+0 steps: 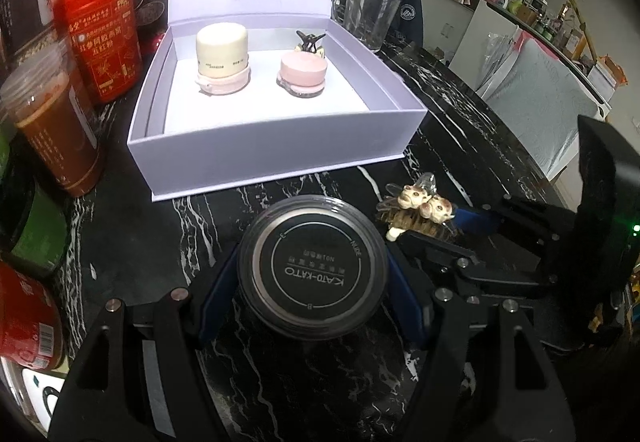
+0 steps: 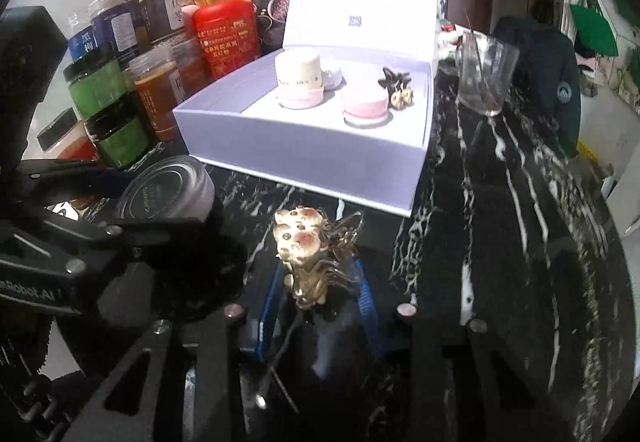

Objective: Organize objects
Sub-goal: 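Carry black jar with left tool while right tool carries flower hair clip toward box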

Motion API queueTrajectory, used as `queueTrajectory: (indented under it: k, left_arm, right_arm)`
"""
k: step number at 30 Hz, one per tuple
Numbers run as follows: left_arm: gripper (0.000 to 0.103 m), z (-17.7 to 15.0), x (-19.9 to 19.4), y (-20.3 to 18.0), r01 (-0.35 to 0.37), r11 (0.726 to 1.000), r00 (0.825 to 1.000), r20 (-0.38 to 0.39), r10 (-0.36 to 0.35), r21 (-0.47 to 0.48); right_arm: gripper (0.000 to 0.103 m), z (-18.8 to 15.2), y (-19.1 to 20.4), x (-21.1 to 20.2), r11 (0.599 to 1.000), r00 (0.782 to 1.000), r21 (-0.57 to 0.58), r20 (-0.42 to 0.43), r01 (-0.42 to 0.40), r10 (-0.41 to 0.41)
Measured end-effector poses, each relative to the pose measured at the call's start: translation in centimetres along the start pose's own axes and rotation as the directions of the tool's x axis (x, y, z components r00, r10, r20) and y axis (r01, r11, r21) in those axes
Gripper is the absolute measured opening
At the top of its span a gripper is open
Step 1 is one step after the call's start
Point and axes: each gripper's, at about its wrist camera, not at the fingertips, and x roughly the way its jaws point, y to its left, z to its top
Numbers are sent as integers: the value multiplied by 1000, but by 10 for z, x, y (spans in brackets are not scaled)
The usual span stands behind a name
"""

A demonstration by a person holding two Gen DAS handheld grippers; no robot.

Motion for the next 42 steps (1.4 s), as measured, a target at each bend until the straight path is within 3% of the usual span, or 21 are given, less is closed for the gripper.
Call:
queueTrajectory:
  k: [22,42]
  left_arm:
    - [68,41,-20,-10,-75,994,997,24,73,81]
    - [69,80,-22,-22,-95,987,995,56,89,129]
  right_arm:
    - [37,42,-7,-33,999,999,-48,32,13,-12]
    - [37,73,-15,-43,991,997,-133,76,17,-7]
